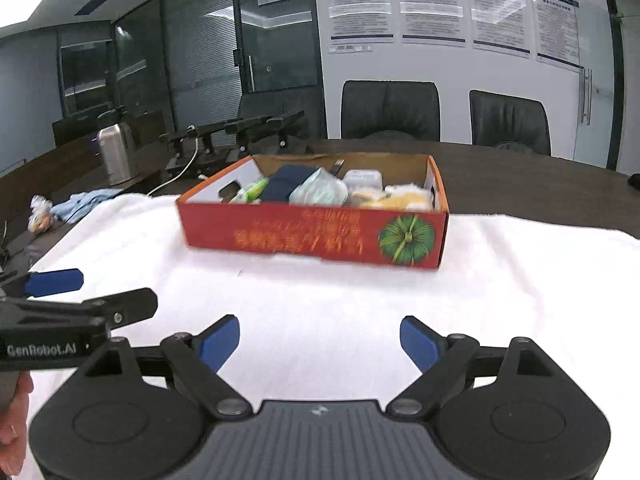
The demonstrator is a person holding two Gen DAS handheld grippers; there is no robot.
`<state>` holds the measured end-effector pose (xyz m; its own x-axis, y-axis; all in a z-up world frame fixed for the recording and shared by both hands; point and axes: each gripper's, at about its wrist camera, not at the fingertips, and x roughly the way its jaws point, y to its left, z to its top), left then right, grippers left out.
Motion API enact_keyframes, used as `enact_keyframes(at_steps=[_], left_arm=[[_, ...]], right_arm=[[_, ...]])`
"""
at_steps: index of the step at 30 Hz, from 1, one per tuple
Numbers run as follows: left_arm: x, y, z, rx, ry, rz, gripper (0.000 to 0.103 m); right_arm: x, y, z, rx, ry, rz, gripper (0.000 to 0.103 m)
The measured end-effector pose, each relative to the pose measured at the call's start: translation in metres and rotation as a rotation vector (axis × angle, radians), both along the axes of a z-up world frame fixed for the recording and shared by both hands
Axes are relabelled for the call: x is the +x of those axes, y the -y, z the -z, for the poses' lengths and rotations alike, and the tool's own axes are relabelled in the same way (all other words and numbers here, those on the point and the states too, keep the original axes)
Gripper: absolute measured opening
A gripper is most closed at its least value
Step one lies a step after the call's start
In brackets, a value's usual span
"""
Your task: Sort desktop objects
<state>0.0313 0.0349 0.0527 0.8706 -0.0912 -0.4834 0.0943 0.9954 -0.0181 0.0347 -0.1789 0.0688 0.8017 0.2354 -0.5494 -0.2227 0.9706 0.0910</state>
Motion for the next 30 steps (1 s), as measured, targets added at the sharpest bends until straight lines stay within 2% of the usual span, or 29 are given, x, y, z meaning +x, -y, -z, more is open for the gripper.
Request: enact_keyframes(at_steps=[3, 6, 8, 11, 14, 18, 19, 22, 24, 30], left_arm=[[-0.026, -0.006, 0.016, -0.017, 0.007, 0.0, 0.103], [-0.04, -0.008, 0.028, 0.006, -0.005, 0.014, 0.103], [-0.046, -0.007, 0.033, 0.021, -0.013, 0.014, 0.103], [-0.045, -0.007, 0.041, 0.017, -0.043, -0.004, 0.103], [-0.041, -0.006, 0.047, 0.036, -0.09, -0.045, 0.103], [-0.038, -0.006, 0.051, 0.036, -0.122, -0.04, 0.103], [-0.036, -0.004, 0.052, 0.043, -0.136, -0.034, 0.103], [-0.031, -0.004, 0.056, 0.046, -0.175, -0.048, 0.103], [-0.029, -0.005, 0.057, 0.033, -0.191, -0.052, 0.103], [-0.031, -0.003, 0.057, 0.031, -0.193, -0.063, 0.103]], right_arm=[[-0.027, -0.008, 0.007, -0.025, 0.024, 0.002, 0.088], [-0.045, -0.015, 0.017, -0.068, 0.037, 0.003, 0.089], [-0.048, -0.015, 0.024, -0.063, 0.012, 0.0, 0.089], [-0.052, -0.011, 0.034, -0.038, -0.012, 0.026, 0.09], [-0.052, -0.009, 0.044, -0.051, -0.019, 0.061, 0.094], [-0.045, -0.007, 0.052, -0.051, -0.073, 0.083, 0.096], [-0.044, -0.008, 0.054, -0.06, -0.08, 0.082, 0.1], [-0.04, -0.016, 0.06, -0.119, -0.1, 0.097, 0.103], [-0.039, -0.016, 0.061, -0.112, -0.101, 0.108, 0.103], [-0.037, -0.011, 0.062, -0.084, -0.106, 0.105, 0.103]])
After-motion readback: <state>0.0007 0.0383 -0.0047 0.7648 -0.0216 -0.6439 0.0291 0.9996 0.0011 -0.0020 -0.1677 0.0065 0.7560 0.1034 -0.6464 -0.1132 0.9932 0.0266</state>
